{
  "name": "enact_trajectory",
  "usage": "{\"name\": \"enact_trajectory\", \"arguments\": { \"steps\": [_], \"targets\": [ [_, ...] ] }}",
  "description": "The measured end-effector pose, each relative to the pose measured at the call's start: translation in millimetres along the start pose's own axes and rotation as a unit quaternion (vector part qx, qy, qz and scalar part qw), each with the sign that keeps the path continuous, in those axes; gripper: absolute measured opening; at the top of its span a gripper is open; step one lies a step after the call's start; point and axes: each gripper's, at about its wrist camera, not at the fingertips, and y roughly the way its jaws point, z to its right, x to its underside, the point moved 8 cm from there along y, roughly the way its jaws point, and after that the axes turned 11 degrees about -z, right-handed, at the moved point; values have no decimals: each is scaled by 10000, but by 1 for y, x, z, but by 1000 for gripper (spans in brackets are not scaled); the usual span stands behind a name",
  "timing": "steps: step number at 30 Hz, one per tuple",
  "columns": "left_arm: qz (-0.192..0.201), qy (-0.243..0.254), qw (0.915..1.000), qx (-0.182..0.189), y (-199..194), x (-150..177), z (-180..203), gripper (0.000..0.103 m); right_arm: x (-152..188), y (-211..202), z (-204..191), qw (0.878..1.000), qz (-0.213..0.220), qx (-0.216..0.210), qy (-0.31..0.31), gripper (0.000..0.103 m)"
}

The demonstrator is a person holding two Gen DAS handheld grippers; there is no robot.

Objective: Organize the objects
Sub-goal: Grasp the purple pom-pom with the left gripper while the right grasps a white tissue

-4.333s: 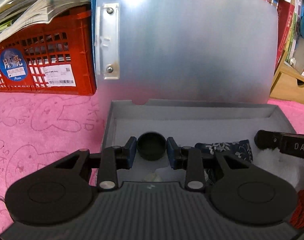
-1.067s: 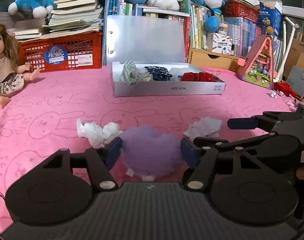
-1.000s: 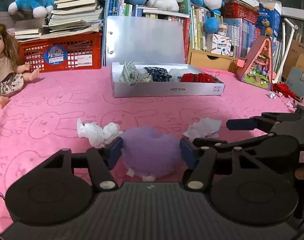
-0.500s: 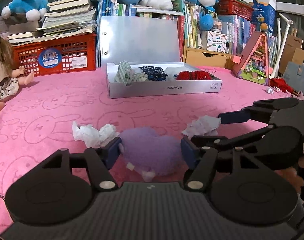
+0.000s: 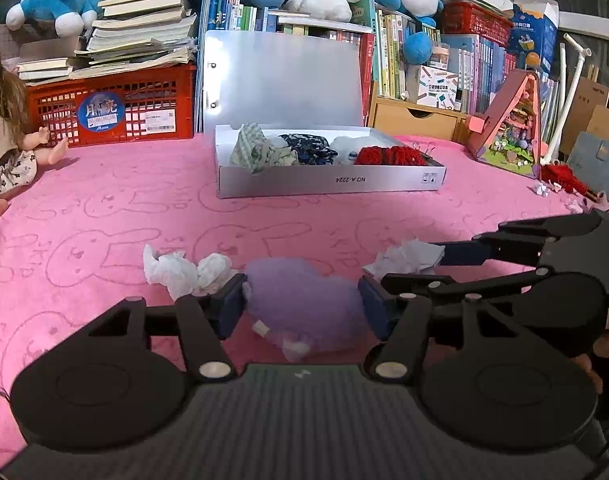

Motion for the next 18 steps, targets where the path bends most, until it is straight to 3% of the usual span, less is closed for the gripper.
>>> {"name": "enact_trajectory", "arguments": {
  "steps": [18],
  "targets": [
    [101, 175, 9998, -63, 3, -39, 15, 66, -9, -6, 43, 9949, -12, 310, 959, 50]
  ]
}}
